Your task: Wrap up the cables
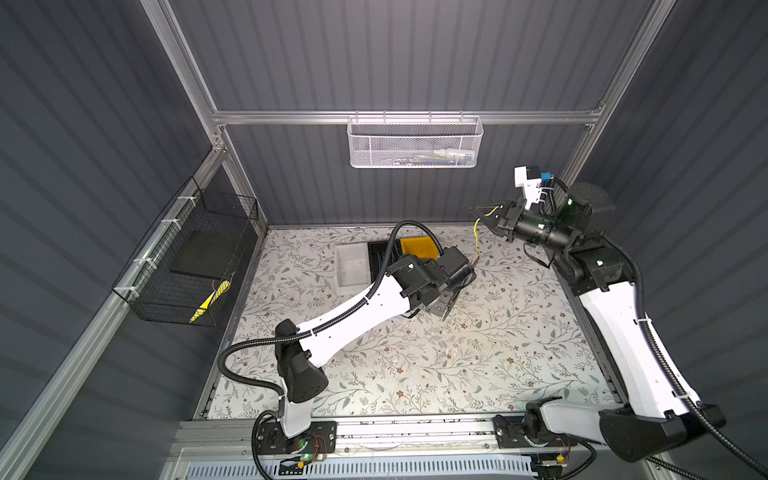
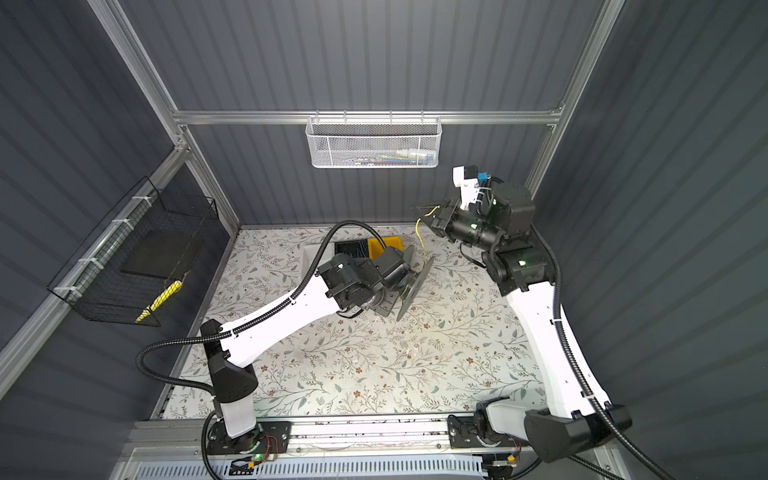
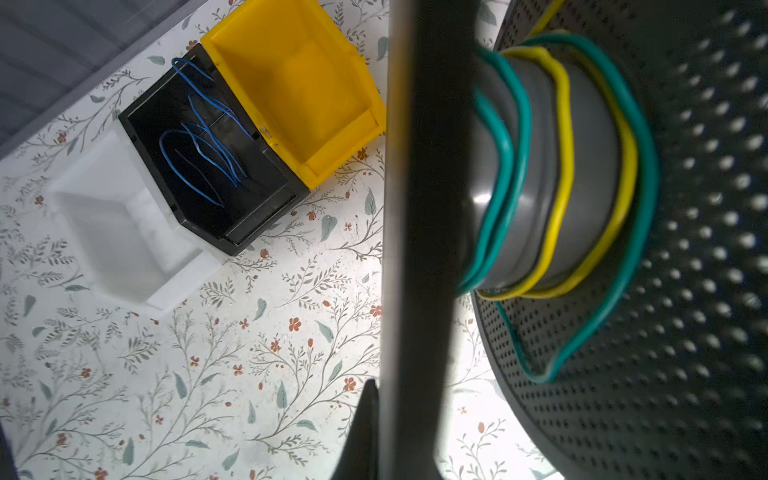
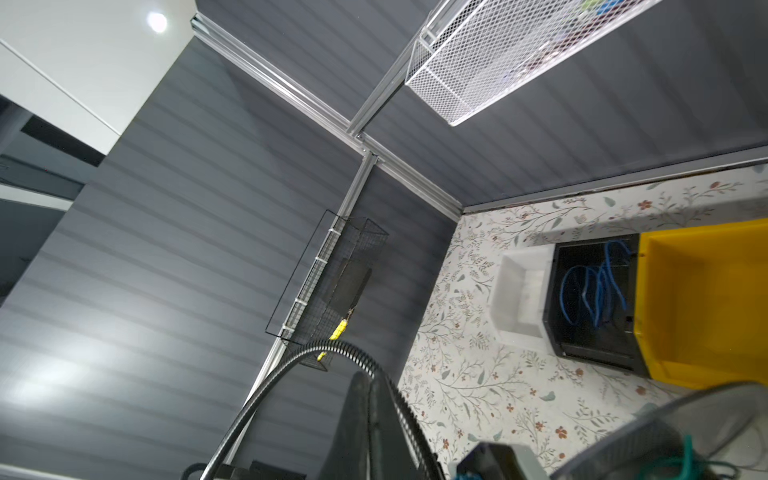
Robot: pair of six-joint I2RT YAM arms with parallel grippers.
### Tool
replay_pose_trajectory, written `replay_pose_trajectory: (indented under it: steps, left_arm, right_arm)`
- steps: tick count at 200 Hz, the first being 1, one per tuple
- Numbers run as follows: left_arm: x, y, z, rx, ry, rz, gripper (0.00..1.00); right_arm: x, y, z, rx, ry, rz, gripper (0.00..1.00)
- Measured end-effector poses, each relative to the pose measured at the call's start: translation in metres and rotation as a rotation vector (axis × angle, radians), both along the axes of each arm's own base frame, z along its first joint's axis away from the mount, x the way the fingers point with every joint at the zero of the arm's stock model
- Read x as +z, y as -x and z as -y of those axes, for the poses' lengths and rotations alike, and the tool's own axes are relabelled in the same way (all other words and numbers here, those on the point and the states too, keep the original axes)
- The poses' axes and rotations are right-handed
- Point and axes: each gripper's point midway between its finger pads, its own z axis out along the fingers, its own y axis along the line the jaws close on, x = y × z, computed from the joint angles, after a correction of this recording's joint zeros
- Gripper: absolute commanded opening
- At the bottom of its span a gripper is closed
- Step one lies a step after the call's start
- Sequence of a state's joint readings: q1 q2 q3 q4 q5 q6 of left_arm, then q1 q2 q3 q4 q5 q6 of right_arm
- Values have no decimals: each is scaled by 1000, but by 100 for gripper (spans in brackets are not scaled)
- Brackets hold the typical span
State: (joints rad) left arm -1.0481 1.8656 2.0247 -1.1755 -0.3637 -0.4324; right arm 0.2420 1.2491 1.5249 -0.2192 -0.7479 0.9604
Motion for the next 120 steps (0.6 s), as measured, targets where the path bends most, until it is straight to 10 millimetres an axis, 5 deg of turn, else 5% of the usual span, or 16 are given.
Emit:
replay_pose_trajectory:
  steps: [58,120]
  left_arm:
    - [14,-42,-2,180,262,-29,0]
    - [41,-67,17,264,544,-70,0]
  right_arm:
    - [-13,37,-28,126,-100,-42,0]
    - [-63,69,-55,174,-67,-88,0]
